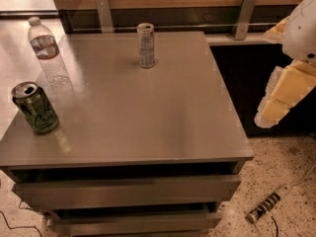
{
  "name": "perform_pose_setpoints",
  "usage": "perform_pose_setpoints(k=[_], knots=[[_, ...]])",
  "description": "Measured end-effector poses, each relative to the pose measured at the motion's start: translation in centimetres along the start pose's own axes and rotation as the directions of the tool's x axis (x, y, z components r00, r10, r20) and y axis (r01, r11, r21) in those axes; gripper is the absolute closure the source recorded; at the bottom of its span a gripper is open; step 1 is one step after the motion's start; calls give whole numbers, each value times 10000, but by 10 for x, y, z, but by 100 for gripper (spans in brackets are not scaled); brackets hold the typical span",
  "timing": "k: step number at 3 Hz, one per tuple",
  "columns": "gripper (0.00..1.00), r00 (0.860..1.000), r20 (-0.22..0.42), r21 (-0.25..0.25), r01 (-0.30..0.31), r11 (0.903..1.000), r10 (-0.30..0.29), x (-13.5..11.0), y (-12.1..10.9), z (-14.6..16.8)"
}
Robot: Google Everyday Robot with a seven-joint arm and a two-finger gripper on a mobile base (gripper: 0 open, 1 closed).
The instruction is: Knock green can over
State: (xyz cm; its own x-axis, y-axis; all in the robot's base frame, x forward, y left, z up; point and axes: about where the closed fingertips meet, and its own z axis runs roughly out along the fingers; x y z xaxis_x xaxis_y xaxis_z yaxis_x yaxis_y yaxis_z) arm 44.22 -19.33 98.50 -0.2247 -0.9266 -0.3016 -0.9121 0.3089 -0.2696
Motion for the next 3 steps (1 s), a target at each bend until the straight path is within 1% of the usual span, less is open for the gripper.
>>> perform_pose_setpoints(k=[1, 2, 3], knots=[[0, 9869, 1590, 183, -316, 9993, 282, -26, 1, 2], [0, 9455, 3242, -41, -296, 9996, 293, -63, 4, 17], [0, 8787, 4768, -468, -40, 9989, 259, -107, 8, 36]])
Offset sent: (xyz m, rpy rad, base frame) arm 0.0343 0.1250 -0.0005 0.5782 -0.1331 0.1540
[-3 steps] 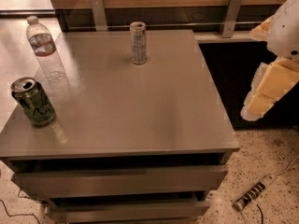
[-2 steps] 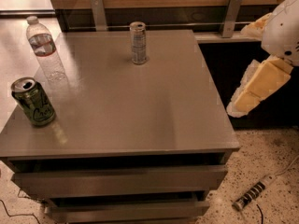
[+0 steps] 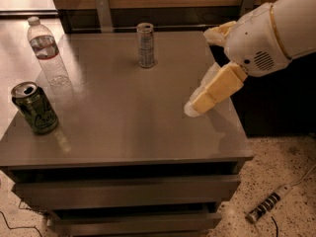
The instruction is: Knock green can over
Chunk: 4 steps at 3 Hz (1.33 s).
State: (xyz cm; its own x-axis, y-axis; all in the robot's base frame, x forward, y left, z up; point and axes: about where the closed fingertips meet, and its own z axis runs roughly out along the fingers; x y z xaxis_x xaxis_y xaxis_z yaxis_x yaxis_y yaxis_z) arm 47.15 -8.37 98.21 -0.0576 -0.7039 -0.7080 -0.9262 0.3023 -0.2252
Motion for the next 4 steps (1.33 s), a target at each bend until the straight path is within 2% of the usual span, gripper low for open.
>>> perform_pose_setpoints(k=[1, 2, 3, 4], knots=[[0, 9917, 1284, -417, 95, 9991, -40, -24, 7, 33], [0, 9658, 2586, -730, 391, 9966, -190, -53, 19, 71], [0, 9464, 3208, -824, 681, 9943, -383, -73, 27, 88], [0, 9426, 3313, -860, 735, 9936, -410, -76, 27, 95]])
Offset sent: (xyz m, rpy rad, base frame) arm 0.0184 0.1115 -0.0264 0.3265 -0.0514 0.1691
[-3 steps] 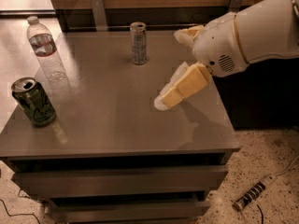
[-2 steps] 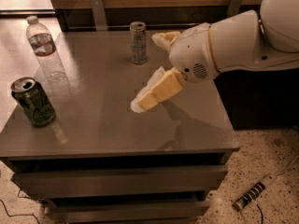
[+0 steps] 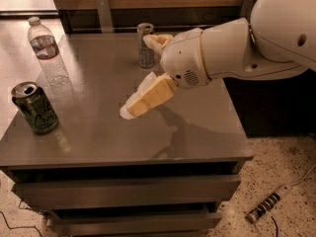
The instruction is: Knock green can over
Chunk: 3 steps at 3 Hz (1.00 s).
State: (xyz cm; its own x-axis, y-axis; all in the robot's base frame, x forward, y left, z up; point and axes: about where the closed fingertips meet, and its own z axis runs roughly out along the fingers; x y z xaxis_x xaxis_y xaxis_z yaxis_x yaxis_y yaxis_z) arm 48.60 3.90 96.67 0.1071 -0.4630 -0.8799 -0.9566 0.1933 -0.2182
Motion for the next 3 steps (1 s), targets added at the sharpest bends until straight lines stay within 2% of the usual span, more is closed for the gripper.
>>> perform_pose_setpoints(k=[2, 3], knots=[[0, 9946, 1037, -343, -37, 9994, 73, 0, -13, 59], [0, 9902, 1317, -668, -376, 9971, 462, -1, -18, 93]])
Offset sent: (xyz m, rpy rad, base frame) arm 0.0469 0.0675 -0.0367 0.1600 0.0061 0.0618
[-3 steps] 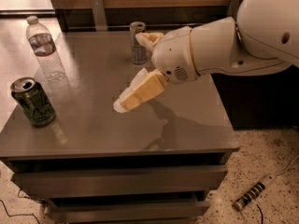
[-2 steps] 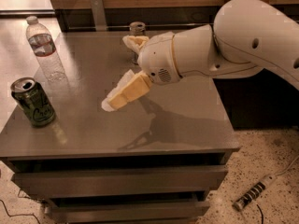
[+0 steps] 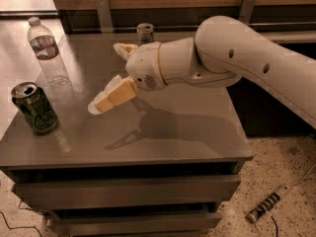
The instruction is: Knock green can over
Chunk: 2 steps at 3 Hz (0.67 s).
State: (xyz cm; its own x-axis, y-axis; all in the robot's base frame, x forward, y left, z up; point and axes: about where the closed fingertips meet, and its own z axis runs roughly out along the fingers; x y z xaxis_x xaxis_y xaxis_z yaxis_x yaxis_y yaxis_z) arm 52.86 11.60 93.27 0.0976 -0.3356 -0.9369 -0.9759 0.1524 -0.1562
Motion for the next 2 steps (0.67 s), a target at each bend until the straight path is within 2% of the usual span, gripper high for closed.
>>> perform_pose_setpoints(k=[1, 2], knots=[[0, 9994, 46, -221, -348, 9992, 349, 2, 1, 22], [0, 9983, 144, -529, -553, 9971, 561, 4, 11, 49]])
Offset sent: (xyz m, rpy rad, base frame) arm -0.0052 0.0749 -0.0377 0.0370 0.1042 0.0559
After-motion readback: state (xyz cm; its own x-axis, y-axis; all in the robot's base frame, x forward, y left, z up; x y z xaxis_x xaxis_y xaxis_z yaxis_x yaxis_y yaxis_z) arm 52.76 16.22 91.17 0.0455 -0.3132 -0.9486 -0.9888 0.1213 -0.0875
